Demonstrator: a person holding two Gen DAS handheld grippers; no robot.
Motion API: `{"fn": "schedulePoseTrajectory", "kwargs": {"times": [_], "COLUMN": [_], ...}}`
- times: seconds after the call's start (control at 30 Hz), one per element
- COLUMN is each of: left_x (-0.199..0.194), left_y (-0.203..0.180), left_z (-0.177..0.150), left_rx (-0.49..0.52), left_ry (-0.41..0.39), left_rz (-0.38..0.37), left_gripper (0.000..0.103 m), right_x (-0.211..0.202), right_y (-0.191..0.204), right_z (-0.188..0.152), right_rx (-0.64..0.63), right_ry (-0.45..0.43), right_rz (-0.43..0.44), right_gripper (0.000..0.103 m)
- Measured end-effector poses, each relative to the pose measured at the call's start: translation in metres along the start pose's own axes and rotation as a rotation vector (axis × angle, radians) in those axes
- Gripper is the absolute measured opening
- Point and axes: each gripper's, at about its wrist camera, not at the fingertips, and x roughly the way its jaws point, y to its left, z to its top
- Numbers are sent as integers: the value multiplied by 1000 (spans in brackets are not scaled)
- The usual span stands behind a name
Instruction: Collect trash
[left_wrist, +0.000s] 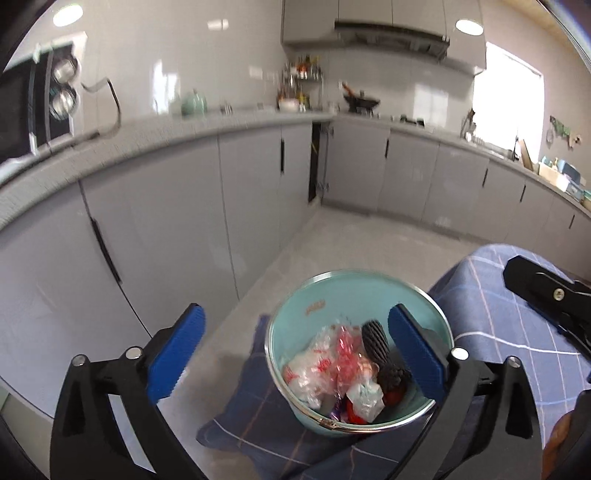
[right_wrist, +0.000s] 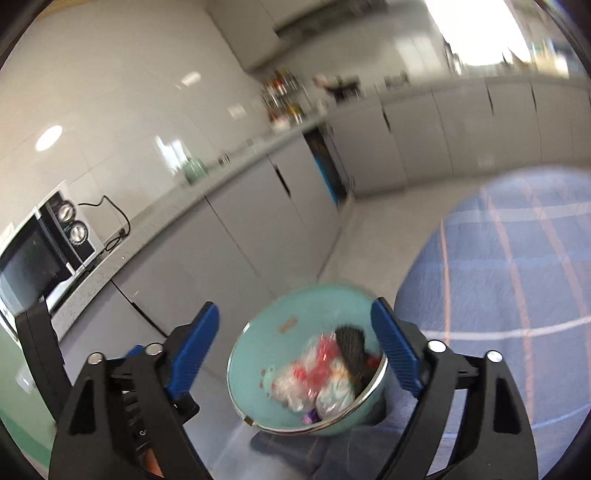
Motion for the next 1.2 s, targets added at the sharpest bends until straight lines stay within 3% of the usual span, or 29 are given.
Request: {"fn": "schedulePoseTrajectory", "kwargs": {"times": [0.23,0.6,0.87,1.03,1.2], "left_x": [-44,-72,-77,-79,-79], "left_y": [1,1,3,4,9], "left_z": [2,0,3,6,7], "left_rx": [-1,21,21,20,-5], "left_ry": [-118,-206,-219,-225,-207], "left_rz": [20,43,46,94,64], "left_gripper": [97,97,97,97,97], "right_x": [-46,-74,-82,-84,-85], "right_y": [16,26,27,26,25], "right_z": [2,1,-1,-3,-4], "right_rx": [-93,-133,-138,-143,-133], "right_ry": [-137,-219,-252,-257,-264], "right_rz": [-52,-70,-92,-111,-119], "right_gripper": [91,91,91,91,91]}}
